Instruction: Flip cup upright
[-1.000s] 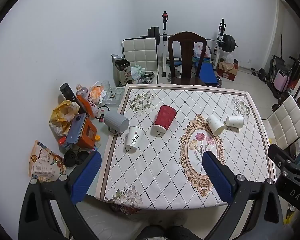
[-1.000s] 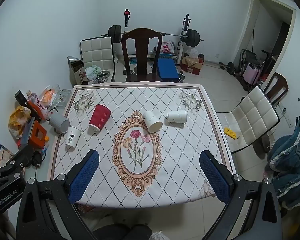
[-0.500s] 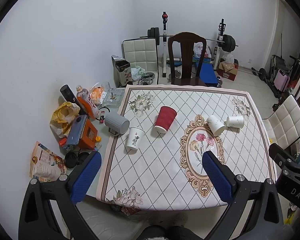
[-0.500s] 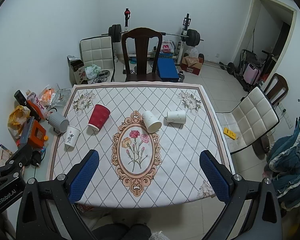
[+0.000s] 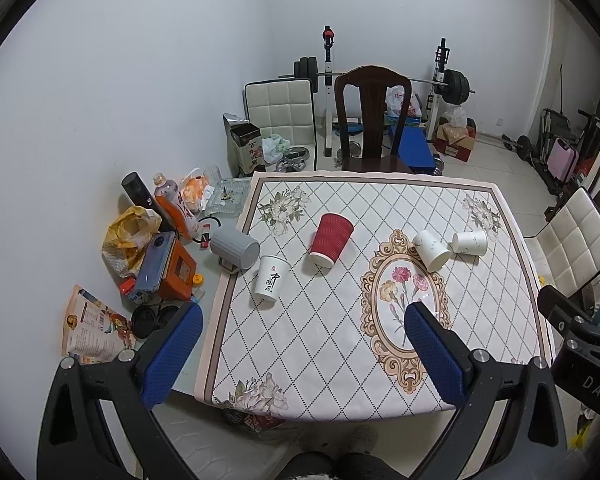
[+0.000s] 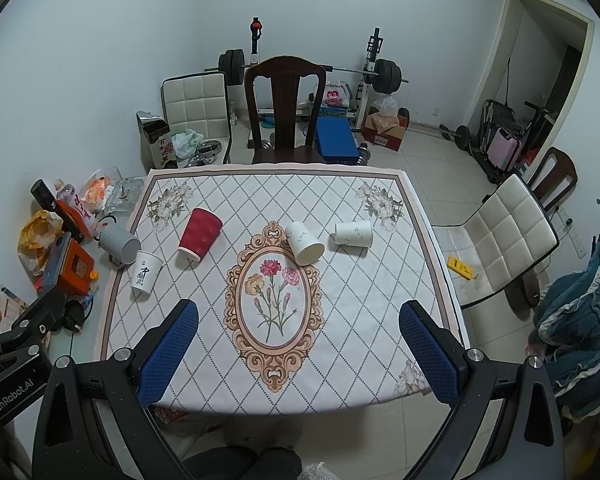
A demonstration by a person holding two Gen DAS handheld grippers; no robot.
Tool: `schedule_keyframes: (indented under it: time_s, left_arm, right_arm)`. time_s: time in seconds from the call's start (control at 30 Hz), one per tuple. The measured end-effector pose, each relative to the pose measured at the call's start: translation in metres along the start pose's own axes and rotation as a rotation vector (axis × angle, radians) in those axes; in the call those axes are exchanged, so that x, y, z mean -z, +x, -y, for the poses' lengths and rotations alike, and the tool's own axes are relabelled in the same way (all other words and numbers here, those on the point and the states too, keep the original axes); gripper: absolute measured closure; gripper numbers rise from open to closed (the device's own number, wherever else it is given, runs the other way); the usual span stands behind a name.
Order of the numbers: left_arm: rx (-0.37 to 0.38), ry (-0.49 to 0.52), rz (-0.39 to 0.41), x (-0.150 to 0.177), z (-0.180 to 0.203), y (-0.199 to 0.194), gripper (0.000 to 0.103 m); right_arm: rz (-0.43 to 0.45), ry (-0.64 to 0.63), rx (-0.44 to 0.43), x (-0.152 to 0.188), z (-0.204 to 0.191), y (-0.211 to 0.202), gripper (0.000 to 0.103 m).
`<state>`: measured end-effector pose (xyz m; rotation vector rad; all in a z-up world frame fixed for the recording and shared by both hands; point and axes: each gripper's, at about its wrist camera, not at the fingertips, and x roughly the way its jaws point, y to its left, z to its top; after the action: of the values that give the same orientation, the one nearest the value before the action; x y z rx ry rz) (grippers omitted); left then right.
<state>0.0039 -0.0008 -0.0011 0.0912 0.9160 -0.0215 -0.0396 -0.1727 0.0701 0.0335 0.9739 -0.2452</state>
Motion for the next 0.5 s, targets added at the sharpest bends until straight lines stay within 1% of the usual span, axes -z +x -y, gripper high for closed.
schedule_keyframes:
  time_s: [0.23,0.5]
  left_arm:
    - [0.004,-0.003,0.0,-0.007,-0.005,-0.008,0.0]
    - [0.004,-0.001,0.0,-0.007,-0.004,-0.009,0.0]
  right_arm:
    - [-0.002,0.0,0.0,0.0,-0.001,-0.001,0.001]
    - [0.001,0.0,0.0,0.0,-0.003,-0.001,0.001]
